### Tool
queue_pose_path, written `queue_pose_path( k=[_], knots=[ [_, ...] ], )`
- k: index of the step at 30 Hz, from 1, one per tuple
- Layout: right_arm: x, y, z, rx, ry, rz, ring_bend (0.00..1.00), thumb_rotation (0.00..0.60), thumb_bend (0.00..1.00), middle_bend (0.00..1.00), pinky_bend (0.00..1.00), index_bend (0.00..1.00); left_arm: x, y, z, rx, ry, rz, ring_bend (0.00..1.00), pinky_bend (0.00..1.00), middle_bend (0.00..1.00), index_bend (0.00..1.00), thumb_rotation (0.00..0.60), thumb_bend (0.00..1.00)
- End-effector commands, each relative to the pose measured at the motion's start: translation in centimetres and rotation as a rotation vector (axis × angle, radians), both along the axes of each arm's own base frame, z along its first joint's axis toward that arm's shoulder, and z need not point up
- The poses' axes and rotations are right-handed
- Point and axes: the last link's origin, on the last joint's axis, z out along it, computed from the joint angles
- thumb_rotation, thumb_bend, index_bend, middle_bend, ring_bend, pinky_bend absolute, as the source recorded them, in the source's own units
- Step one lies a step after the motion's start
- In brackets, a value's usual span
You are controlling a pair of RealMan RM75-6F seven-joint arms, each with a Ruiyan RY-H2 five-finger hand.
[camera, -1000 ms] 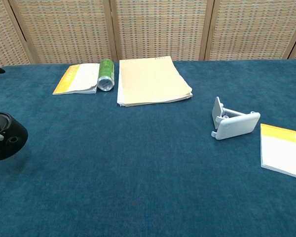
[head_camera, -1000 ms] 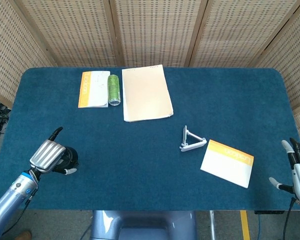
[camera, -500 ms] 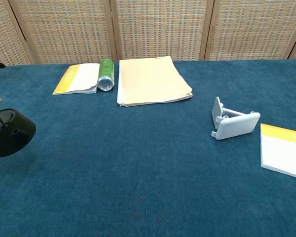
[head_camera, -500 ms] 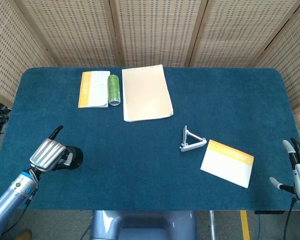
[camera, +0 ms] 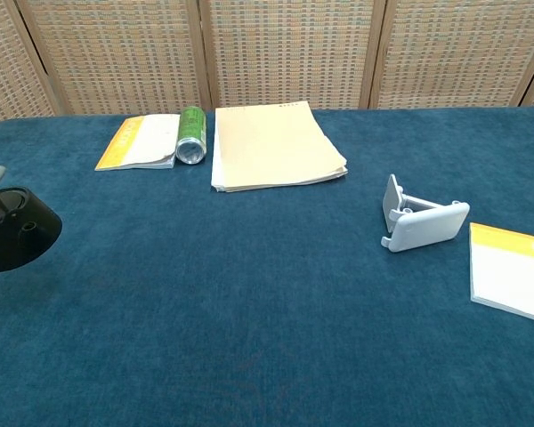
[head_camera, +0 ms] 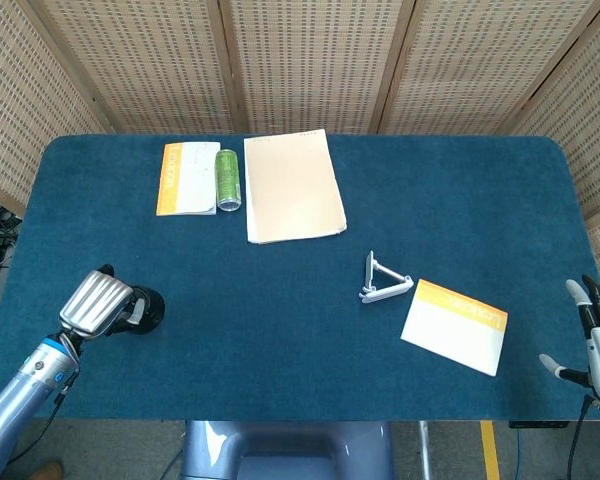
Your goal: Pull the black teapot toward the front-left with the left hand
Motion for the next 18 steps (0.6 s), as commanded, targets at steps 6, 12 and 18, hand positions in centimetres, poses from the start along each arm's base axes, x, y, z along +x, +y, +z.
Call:
queue_pose_path(
  k=[6,12,18],
  knots=[
    [0.0,0.0,0.0,0.0,0.001,0.0,0.0,0.6,0.0,0.0,0.0,0.0,-0.1,0.1,-0.2,0.007,0.02,0.003,0.81,0.7,1.0,1.0,0.236,1.0],
    [0.0,0.0,0.0,-0.001,0.0,0.0,0.0,0.6,0.0,0.0,0.0,0.0,0.0,0.2,-0.3,0.01,0.018,-0.001,0.81,0.71,1.0,1.0,0.236,1.0],
    [0.0,0.0,0.1,-0.002,-0.002,0.0,0.0,0.6,0.0,0.0,0.0,0.0,0.9,1.4,-0.1,0.036,-0.006,-0.035,0.81,0.71,1.0,1.0,0.236,1.0]
  ],
)
